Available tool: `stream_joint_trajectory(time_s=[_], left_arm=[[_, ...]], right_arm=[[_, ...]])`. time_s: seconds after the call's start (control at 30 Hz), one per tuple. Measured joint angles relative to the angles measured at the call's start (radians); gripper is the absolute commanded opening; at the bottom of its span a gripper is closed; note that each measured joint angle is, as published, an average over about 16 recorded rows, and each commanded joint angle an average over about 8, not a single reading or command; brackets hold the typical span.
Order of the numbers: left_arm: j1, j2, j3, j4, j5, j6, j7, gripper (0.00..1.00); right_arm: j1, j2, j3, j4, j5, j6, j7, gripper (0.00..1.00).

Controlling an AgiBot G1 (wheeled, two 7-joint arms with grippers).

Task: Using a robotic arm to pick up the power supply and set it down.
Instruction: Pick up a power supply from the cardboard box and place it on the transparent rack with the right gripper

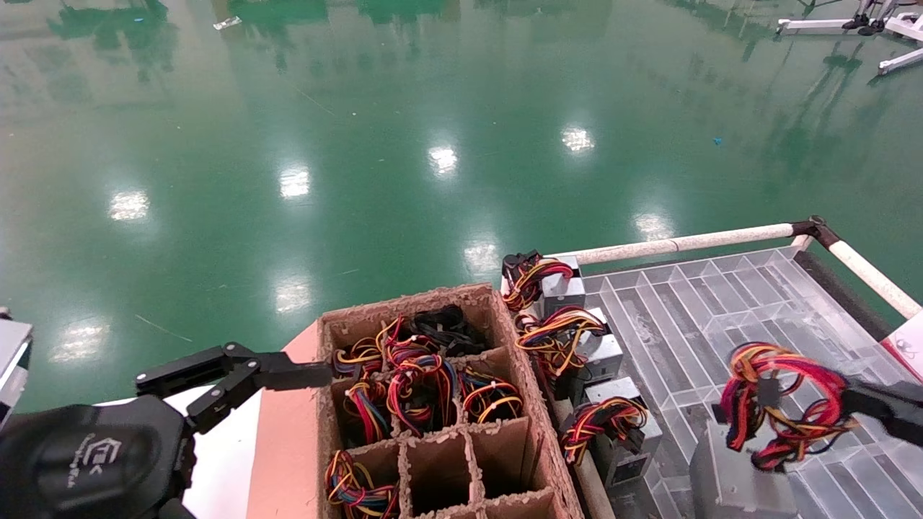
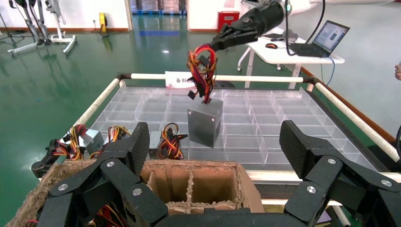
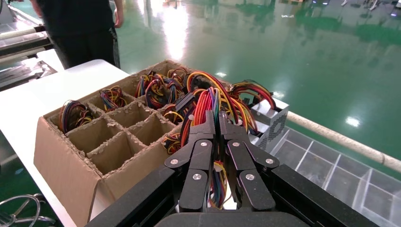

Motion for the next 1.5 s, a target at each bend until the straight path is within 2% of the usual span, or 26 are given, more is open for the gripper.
stream_joint_trajectory(time_s=[0.7, 1.23, 1.5], left_arm=[[0.0, 0.0, 0.0, 0.0, 0.0, 0.0, 0.0, 1.0], [0.0, 0.0, 0.001, 0.0, -0.001, 0.0, 0.0, 1.0], [0.0, 0.0, 0.001, 0.0, -0.001, 0.0, 0.0, 1.0]], right_arm=[[0.195, -0.09, -0.13, 0.076, -0.155, -0.003, 0.044, 0.0], [0.272, -0.142, -0.23, -0.013, -0.201, -0.005, 0.042, 0.0], [0.307, -0.167, -0.275, -0.012, -0.2, -0.008, 0.021, 0.0]])
